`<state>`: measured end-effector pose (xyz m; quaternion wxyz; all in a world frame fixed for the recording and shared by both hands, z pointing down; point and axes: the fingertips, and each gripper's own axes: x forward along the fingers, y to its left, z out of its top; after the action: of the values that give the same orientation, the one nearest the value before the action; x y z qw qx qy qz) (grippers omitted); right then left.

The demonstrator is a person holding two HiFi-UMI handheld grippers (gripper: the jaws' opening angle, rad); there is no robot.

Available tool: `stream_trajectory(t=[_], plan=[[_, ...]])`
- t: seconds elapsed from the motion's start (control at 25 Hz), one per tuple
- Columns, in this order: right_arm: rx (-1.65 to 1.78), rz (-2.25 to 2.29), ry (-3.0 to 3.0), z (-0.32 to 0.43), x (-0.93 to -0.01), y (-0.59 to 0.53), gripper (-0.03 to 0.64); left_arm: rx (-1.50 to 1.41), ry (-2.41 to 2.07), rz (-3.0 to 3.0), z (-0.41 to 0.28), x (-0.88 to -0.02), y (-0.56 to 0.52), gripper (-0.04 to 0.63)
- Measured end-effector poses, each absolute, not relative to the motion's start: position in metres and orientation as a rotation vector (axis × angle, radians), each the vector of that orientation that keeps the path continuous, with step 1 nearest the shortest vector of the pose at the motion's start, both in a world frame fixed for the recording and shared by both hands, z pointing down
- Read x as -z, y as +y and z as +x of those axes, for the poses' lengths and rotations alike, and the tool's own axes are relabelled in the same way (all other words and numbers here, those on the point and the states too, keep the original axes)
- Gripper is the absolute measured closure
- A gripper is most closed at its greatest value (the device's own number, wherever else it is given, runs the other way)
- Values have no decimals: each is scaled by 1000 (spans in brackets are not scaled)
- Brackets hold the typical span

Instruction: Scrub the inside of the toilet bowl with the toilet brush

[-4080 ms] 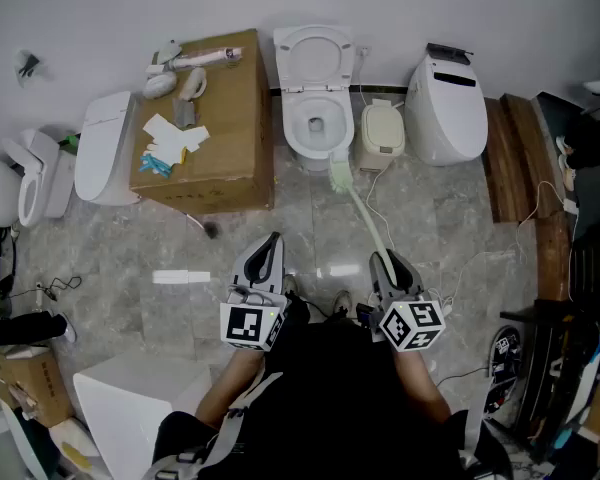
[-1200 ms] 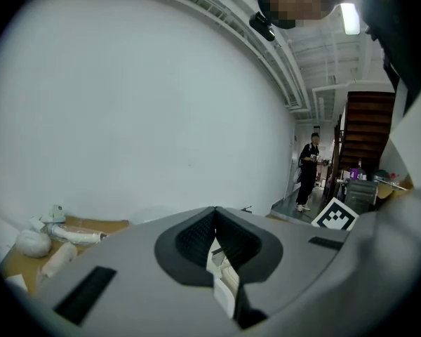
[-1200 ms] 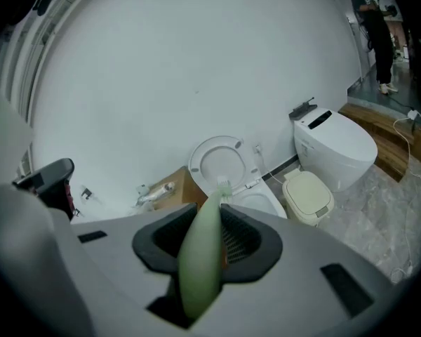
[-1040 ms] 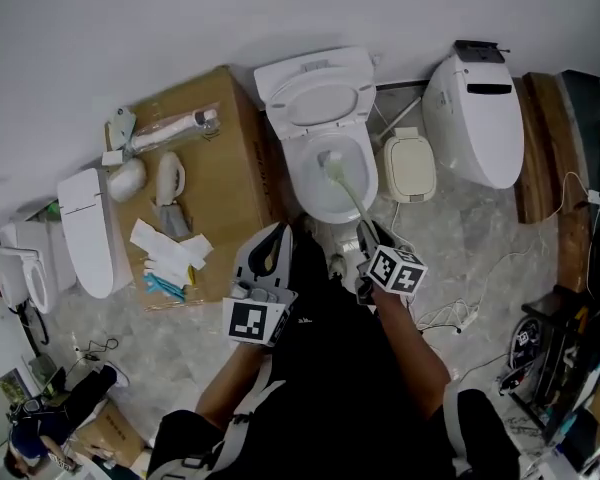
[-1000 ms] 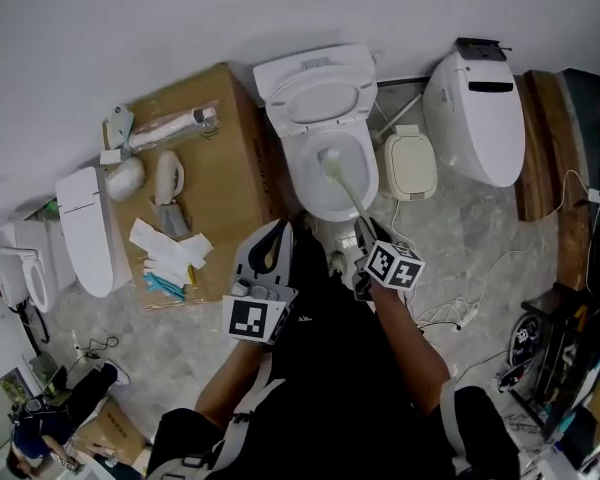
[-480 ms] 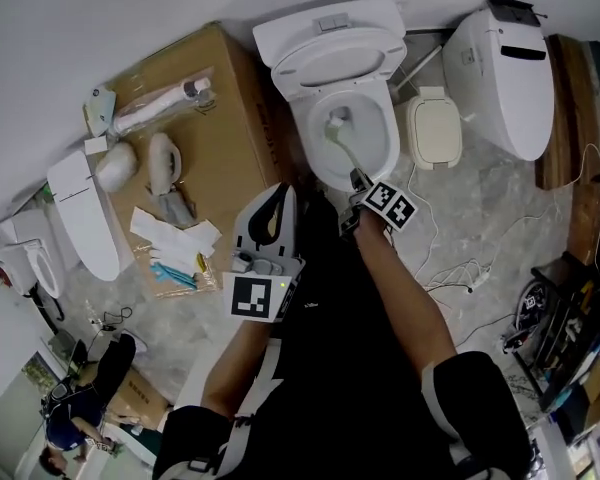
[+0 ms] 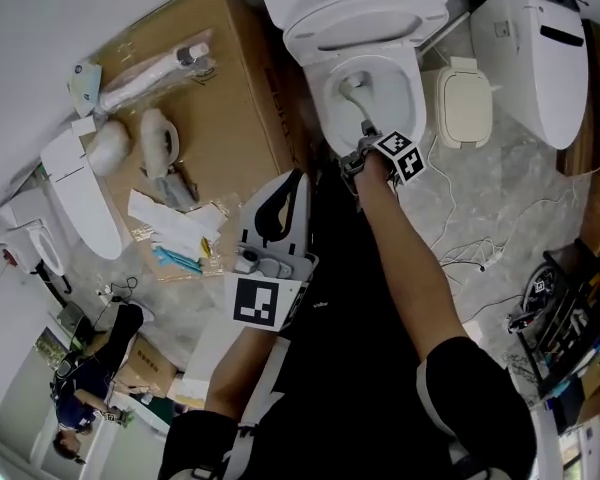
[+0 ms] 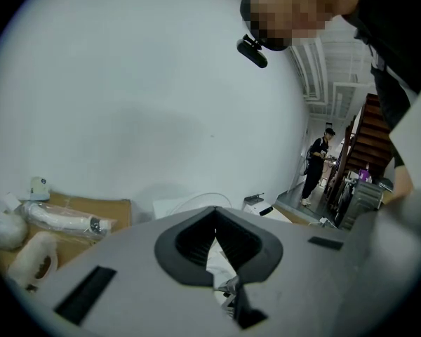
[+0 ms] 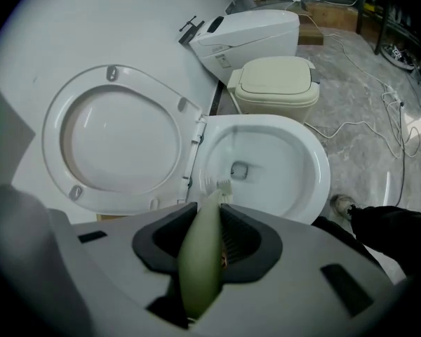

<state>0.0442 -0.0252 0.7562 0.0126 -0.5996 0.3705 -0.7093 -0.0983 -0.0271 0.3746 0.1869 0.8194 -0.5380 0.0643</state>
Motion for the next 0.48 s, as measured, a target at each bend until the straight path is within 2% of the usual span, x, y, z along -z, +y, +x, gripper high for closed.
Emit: stream_trajectory(t=[0.48], plan=[[2240,-1824,1204,21,-777,-34,505,-219,-1513,2266,-113,-392,-16,586]])
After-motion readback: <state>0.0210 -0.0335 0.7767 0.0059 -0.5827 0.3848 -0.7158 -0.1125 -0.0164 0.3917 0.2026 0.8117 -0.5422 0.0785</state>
